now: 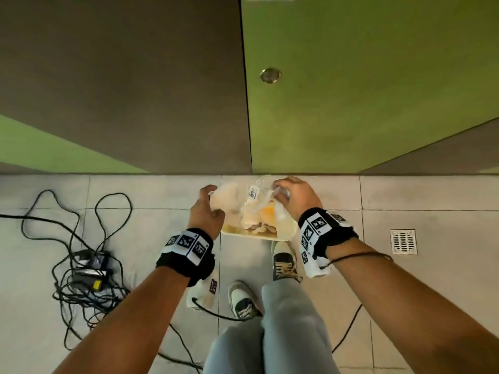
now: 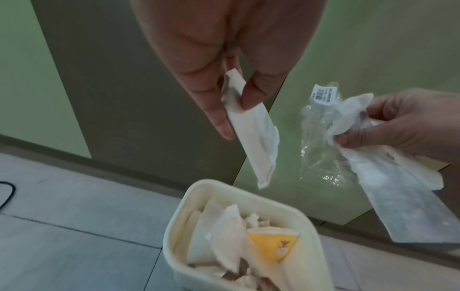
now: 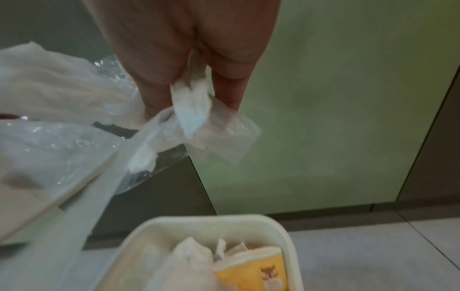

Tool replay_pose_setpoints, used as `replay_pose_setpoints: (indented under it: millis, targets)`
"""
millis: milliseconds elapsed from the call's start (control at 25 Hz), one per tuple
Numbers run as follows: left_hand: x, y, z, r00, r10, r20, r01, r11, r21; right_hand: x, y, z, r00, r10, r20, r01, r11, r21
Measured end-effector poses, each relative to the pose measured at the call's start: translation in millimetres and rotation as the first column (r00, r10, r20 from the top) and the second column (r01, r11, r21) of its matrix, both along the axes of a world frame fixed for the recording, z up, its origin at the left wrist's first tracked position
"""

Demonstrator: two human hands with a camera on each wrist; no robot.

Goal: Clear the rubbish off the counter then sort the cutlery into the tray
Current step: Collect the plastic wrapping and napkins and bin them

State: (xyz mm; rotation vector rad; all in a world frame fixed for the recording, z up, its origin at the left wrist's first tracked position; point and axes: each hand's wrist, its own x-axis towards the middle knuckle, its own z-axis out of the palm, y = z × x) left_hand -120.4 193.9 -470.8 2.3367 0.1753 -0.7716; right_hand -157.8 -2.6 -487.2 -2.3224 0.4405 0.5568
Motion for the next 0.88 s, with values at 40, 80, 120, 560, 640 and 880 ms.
replay_pose_setpoints:
  millis: [40,80,120,560,640,880]
  targets:
    - [0,-1,-25,1.0,-0.011,-0.003,0.011,1.0,0.026,1,2,-24,1.0,0.017,-0.015,-0.017,1.0,-0.019]
    - [0,-2,-43,1.0,-0.021,-0.008,0.021,0.999,0.048,2,3,-42,0.999,0.044,-0.033,-0.045,0.998,-0.04]
    - [-1,-4,-63,0.999,-0.03,-0.016,0.031,0.997,0.068,4,5,-63,0.994,0.084,-0.064,-0.088,0.995,-0.056]
    - [-5,-21,-171,0.967,-0.062,-0.247,0.106,0.98,0.168,16,29,-172,0.826,0.48,-0.296,-0.555,0.783,-0.281]
    - [-3,-18,-171,0.964,-0.094,-0.251,0.15,0.965,0.215,14,32,-175,0.824,0.488,-0.288,-0.555,0.798,-0.236]
    - [-5,-8,-128,0.973,-0.136,-0.188,0.172,0.966,0.191,-10,25,-139,0.91,0.341,-0.238,-0.388,0.901,-0.192]
